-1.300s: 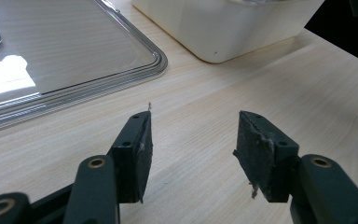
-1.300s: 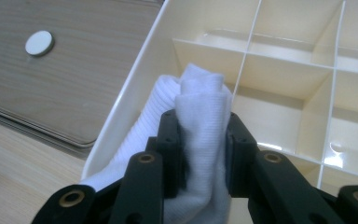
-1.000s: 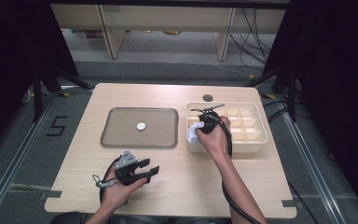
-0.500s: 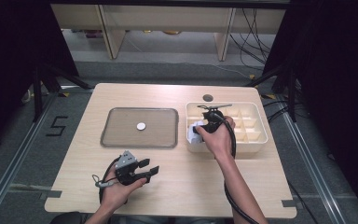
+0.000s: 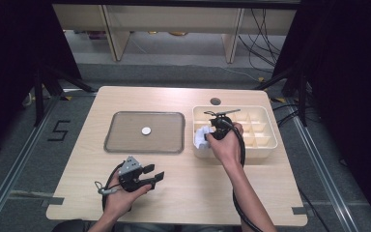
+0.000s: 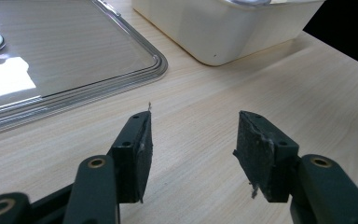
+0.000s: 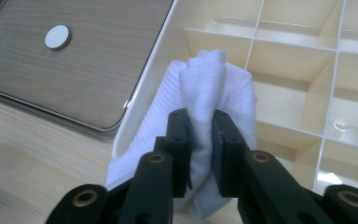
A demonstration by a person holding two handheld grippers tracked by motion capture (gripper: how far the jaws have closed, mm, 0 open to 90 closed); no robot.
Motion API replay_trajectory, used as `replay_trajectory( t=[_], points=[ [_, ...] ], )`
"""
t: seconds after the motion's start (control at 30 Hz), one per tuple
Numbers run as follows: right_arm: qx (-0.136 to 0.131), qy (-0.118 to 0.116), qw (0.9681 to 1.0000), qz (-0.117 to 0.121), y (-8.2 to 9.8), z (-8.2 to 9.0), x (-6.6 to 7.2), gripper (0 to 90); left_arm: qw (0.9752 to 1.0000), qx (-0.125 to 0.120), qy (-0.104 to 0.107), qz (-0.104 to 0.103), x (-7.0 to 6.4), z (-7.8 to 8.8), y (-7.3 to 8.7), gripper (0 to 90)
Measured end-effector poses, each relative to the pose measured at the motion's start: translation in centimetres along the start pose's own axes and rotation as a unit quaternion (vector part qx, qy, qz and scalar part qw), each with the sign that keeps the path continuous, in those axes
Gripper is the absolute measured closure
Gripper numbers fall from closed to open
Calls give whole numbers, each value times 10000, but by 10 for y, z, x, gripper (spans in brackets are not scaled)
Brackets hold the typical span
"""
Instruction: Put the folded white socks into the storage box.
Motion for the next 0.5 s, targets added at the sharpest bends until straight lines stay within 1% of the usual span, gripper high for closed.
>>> replay_trajectory(
  t=[0.03,0.07,0.1,0.13,0.17,0.2,0.23,0.27,0.3,0.33,0.37,0.4,0.43,0.47,0.5],
  points=[
    [-39,-13,9999,126,-1,-1,-2,816,10000,9,-13,9,0,0,0,449],
    [-11,-207,9997,88,-1,-2,0,822,10000,8,8,-16,0,0,0,449],
    [-11,-207,9997,88,-1,-2,0,822,10000,8,8,-16,0,0,0,449],
    [-10,-98,9999,70,-1,-3,-1,826,10000,14,13,-26,-1,0,1,449],
    [-10,-98,9999,70,-1,-3,-1,826,10000,14,13,-26,-1,0,1,449],
    [-40,-142,9998,127,-1,-4,-1,828,10000,15,14,-30,-1,0,1,449],
    [15,-272,9995,135,0,-4,1,829,10000,14,13,-30,-1,-1,0,449],
    [56,-223,9997,29,0,-6,1,831,10000,15,15,-35,-1,0,0,449],
    [56,-223,9997,29,0,-6,1,831,10000,15,15,-35,-1,0,0,449],
    [61,-156,9999,-20,1,-8,2,833,10000,-21,17,-21,-1,-1,0,449],
    [61,-156,9999,-20,1,-8,2,833,10000,-21,17,-21,-1,-1,0,449],
    [63,-231,9996,172,1,-9,0,833,10000,1,62,-53,-2,-1,0,449],
    [112,-241,9996,24,2,-10,3,834,10000,-10,58,-32,-2,-1,0,449],
    [101,-174,9998,73,1,-12,2,836,10000,5,28,-33,-1,-1,0,449],
    [101,-174,9998,73,1,-12,2,836,10000,19,9,-28,-1,0,0,449]
  ],
)
Point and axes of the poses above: each handheld gripper's, and its own axes: z roughly backward along the jaws, y roughly out of its underside, x roughly to its left, the point moved 9 cm from there along -z, roughly forward along the jaws, and after that the axes turned 8 degrees about x, right-handed, at the moved point
